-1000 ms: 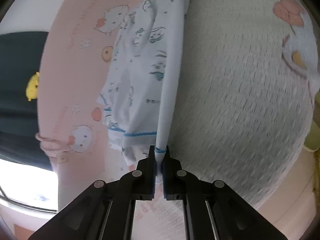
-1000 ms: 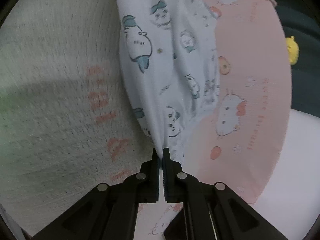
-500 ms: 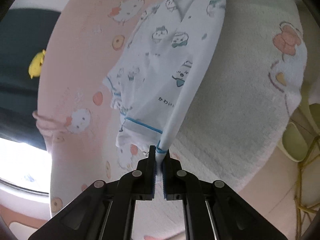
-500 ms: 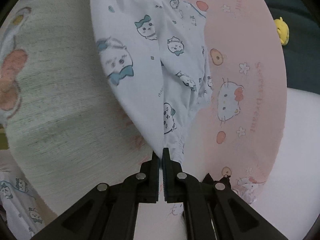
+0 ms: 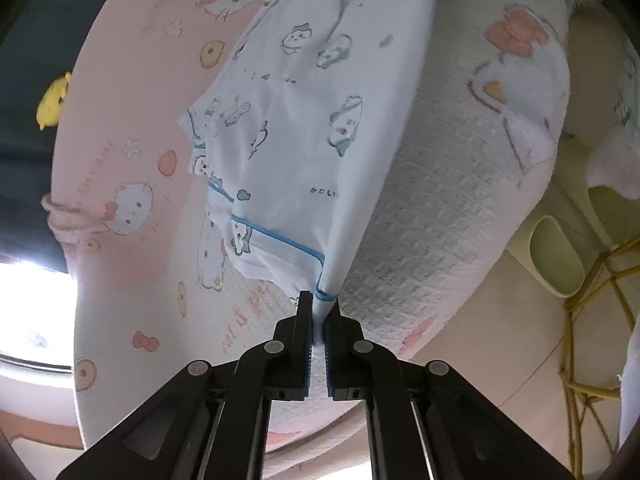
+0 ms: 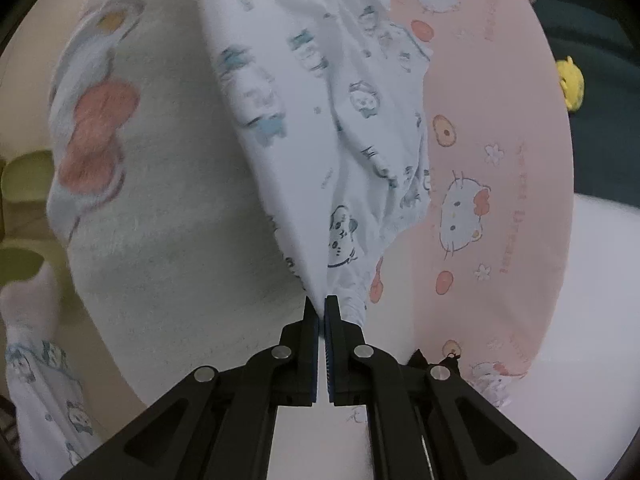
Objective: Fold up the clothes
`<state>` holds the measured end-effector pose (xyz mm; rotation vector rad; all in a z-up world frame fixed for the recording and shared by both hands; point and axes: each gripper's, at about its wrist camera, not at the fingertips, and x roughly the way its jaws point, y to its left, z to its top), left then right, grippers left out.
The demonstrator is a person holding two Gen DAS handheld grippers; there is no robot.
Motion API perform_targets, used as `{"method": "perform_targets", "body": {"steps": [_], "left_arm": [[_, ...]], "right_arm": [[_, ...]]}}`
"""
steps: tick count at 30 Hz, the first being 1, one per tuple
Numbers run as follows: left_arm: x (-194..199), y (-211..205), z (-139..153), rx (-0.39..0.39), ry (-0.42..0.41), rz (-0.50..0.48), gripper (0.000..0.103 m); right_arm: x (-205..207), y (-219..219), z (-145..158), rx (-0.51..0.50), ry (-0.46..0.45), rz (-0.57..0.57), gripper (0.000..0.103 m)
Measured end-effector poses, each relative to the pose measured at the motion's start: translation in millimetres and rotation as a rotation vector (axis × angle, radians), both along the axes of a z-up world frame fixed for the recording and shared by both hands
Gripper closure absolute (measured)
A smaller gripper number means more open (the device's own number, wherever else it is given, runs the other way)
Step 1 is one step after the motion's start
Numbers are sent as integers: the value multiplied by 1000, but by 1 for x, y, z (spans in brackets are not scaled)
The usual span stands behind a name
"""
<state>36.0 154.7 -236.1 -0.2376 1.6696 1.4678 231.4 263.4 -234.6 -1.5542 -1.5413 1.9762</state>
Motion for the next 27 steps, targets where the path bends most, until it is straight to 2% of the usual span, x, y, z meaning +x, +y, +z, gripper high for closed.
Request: {"method": "perform_targets", "body": {"steps": [9, 13, 17, 22, 24, 26, 27], "left_arm": [[4, -4, -10, -37, -47, 35, 99], [13, -9, -18, -35, 20, -15, 99], [14, -14, -18, 15, 36, -19, 98], [8, -19, 6, 130, -48, 45, 98], [8, -23, 16, 159, -98, 47, 98], [9, -28, 25, 202, -97, 43, 98], [10, -29, 28, 222, -86, 46, 98]], "right_arm": [[0, 10, -3, -14, -10, -6, 99], [7, 14, -11, -7, -51, 7, 99], [8, 14, -16, -16, -61, -7, 99], [11, 9, -16, -19, -59, -15, 99], [11, 8, -15, -19, -59, -19, 92], [13, 6, -12, -6, -48, -9, 66], [15, 5, -9, -1, -43, 0, 59]]}}
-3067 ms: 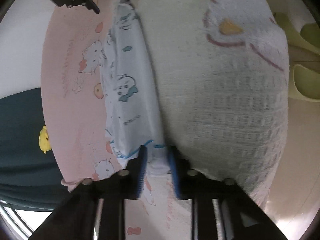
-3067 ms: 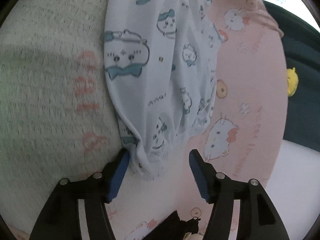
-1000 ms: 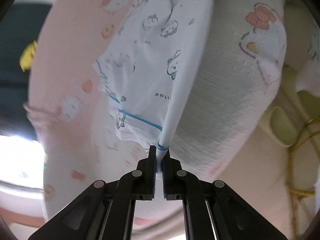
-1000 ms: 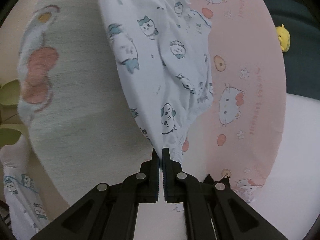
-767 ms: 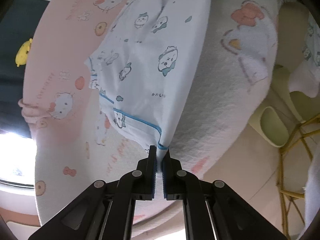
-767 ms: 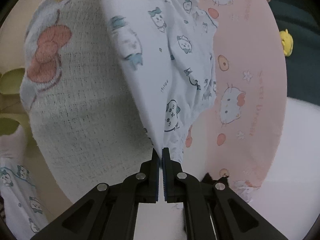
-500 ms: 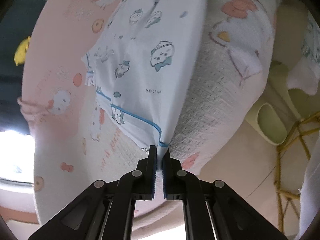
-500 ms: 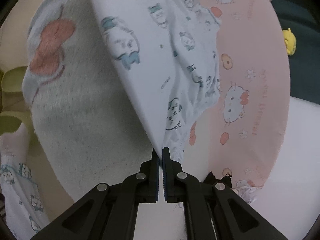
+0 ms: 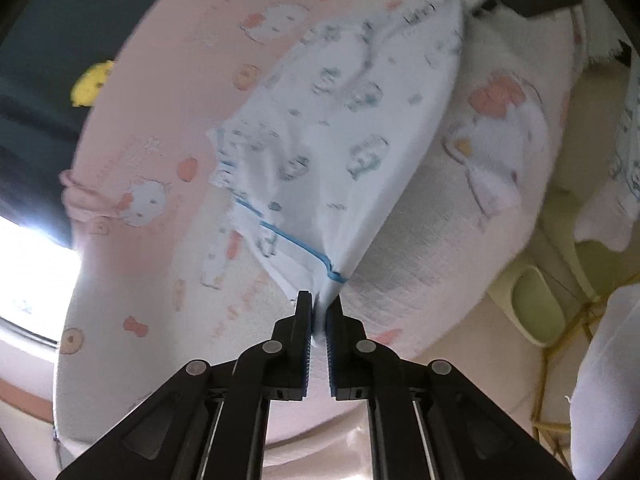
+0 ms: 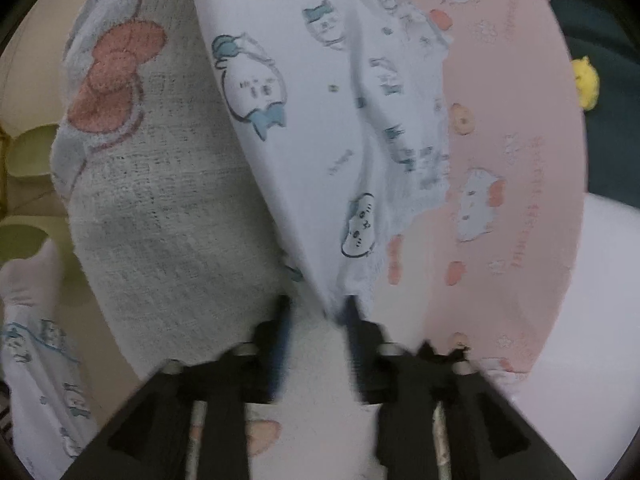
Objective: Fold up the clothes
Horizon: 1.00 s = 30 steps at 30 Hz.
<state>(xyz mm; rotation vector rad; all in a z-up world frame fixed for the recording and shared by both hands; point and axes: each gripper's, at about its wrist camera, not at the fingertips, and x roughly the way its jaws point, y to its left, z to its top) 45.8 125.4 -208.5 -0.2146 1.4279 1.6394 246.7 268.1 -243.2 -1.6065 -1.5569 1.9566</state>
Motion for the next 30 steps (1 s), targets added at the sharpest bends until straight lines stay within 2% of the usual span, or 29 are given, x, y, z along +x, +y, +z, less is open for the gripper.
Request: {"method": "perform_targets", "body": {"steps": [1, 2, 3, 6, 9, 14, 17, 20, 24, 30], "left_arm": [[1, -1, 2, 13, 7, 8, 98], [3, -3, 5, 20, 10, 19, 98], [4, -4, 7, 19, 14, 29, 98], [8, -11, 11, -27, 5, 24, 97], [13, -24, 8, -62, 44, -24, 97], [17, -41, 3, -39, 189, -110, 97], [12, -37, 2, -22, 199, -97, 97], [2, -18, -1, -30, 163, -78, 97], [-11, 21, 5, -15, 73, -33, 97], [-70, 80, 48, 74, -208, 217, 97]], "right_arm": [[2, -2, 3, 5, 5, 10, 44], [5, -3, 6, 9, 10, 20, 34], [7, -5, 9, 14, 15, 29, 31], [13, -10, 16, 24, 21, 48, 30], [17, -13, 20, 24, 21, 53, 30], [18, -16, 16, 30, 9, 50, 30], [16, -15, 15, 27, 3, 46, 30], [12, -15, 14, 30, 6, 40, 30], [4, -13, 17, 28, 25, 27, 30], [-27, 5, 36, -16, 143, -79, 30]]}}
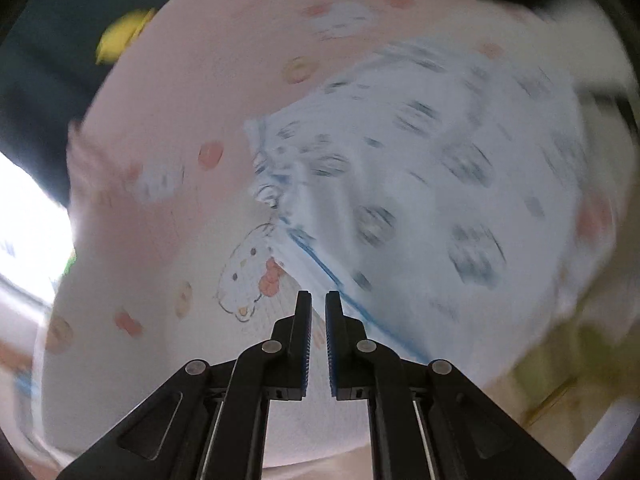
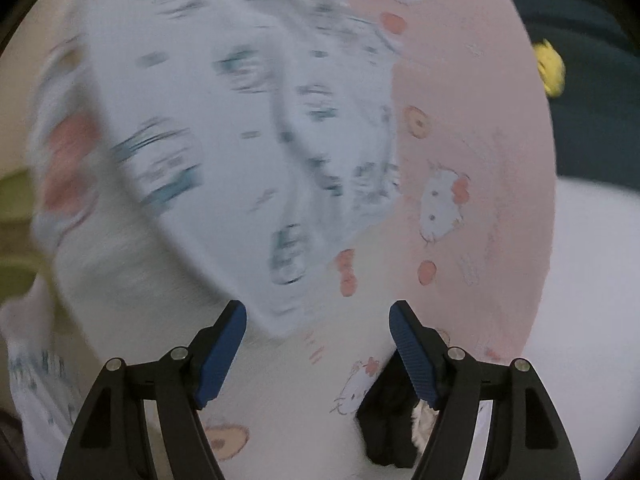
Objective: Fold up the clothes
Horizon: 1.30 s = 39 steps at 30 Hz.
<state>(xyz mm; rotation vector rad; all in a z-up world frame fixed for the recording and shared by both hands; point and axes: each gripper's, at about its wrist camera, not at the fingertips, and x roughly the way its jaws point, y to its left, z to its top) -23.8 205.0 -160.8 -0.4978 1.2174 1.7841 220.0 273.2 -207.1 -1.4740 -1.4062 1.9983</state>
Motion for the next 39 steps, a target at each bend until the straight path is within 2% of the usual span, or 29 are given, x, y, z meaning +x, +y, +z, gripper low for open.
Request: {"method": "perform_targets", "body": {"steps": [2, 4, 7, 9, 13, 16, 19, 23, 27, 28, 29, 31, 35, 37, 39], "left_arm": [[-23, 14, 13, 32, -80, 89, 97], [-34, 20, 17, 45, -57, 123, 97], [-39, 23, 20, 58, -2, 116, 97], [-42, 25, 21, 60, -26, 114, 97], [-55, 33, 15, 39, -281, 157, 97], [-73, 38, 10, 38, -509, 230, 97], [-91, 42, 6, 56, -648, 293, 97], [-127, 46, -9, 92, -870, 452, 97], [-147, 46, -52, 38, -1066, 612, 98], [-150, 44, -61, 38, -1109, 644, 98], [-153, 39, -62, 75, -1143, 664, 97], [-153, 34, -64, 108, -1171, 673, 97], [-139, 31, -59, 114, -1099, 581, 97], [-136, 28, -59, 124, -1096, 581, 98], [-139, 25, -61, 133, -1141, 611, 98]], "right_arm": [[-10, 8, 9, -34, 42, -35, 30], [-17, 15, 15, -43, 72, -59, 30], [-26, 24, 23, -55, 114, -87, 30], [-34, 34, 30, -89, 160, -136, 30], [-51, 55, 41, -192, 281, -272, 30], [-61, 69, 47, -307, 366, -368, 30], [-63, 80, 49, -463, 426, -434, 30], [-62, 92, 39, -653, 426, -492, 30], [-63, 110, 32, -855, 432, -598, 30], [-63, 114, 32, -910, 443, -616, 30], [-62, 118, 33, -964, 452, -633, 29], [-59, 126, 33, -1074, 469, -665, 29], [-55, 139, 28, -1234, 475, -742, 29], [-52, 141, 25, -1254, 461, -770, 29], [-51, 140, 23, -1239, 450, -782, 29]]}}
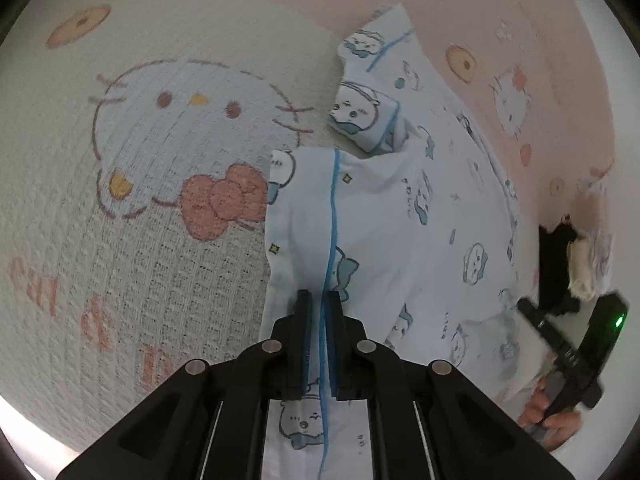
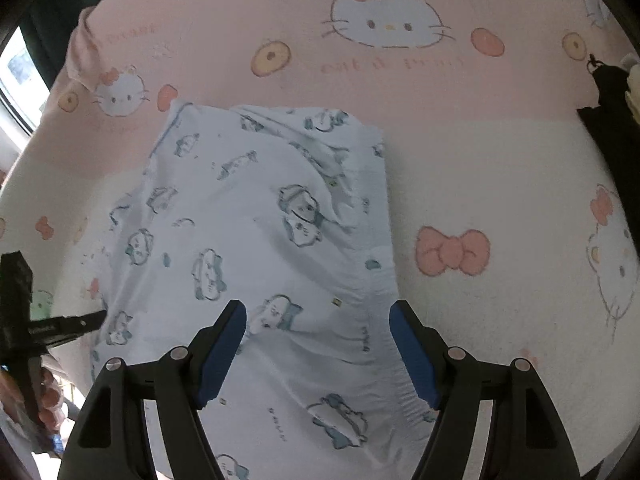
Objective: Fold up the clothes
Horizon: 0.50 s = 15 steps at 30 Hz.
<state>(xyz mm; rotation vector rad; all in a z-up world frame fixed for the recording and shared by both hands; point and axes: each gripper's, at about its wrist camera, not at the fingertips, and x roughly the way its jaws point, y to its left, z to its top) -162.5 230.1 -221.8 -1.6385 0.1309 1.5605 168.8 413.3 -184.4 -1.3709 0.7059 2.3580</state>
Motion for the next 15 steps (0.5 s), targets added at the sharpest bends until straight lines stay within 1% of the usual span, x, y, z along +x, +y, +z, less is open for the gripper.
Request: {"method": "perform_targets", "body": {"steps": [4, 5, 6, 9, 10, 11, 13, 14, 15], "left_arm": [[-14, -13, -11, 46, -160, 71, 97], [-16, -16, -13, 54, -189, 90, 97], [-16, -19, -12, 57, -200, 105, 97], [-9, -20, 2, 40, -127, 122, 97], [-9, -19, 10, 50, -89, 117, 96], [-7, -17, 19, 72, -42, 106, 93], [-4, -14, 39, 119, 28, 72, 79], [-4, -12, 48, 145, 46, 55, 52], [-5, -11, 55, 169, 59, 45, 16]], "right_arm": [[2, 0, -2, 11, -22, 11, 29], [2, 0, -2, 21, -26, 16, 29], [2, -1, -1, 35, -31, 23, 29], [0, -2, 5, 73, -32, 44, 29], [0, -2, 8, 84, -25, 52, 29], [-1, -2, 12, 96, -18, 59, 29], [-4, 0, 19, 122, -4, 69, 29], [-6, 3, 23, 131, 1, 70, 29], [-7, 5, 24, 134, 1, 70, 29]]}}
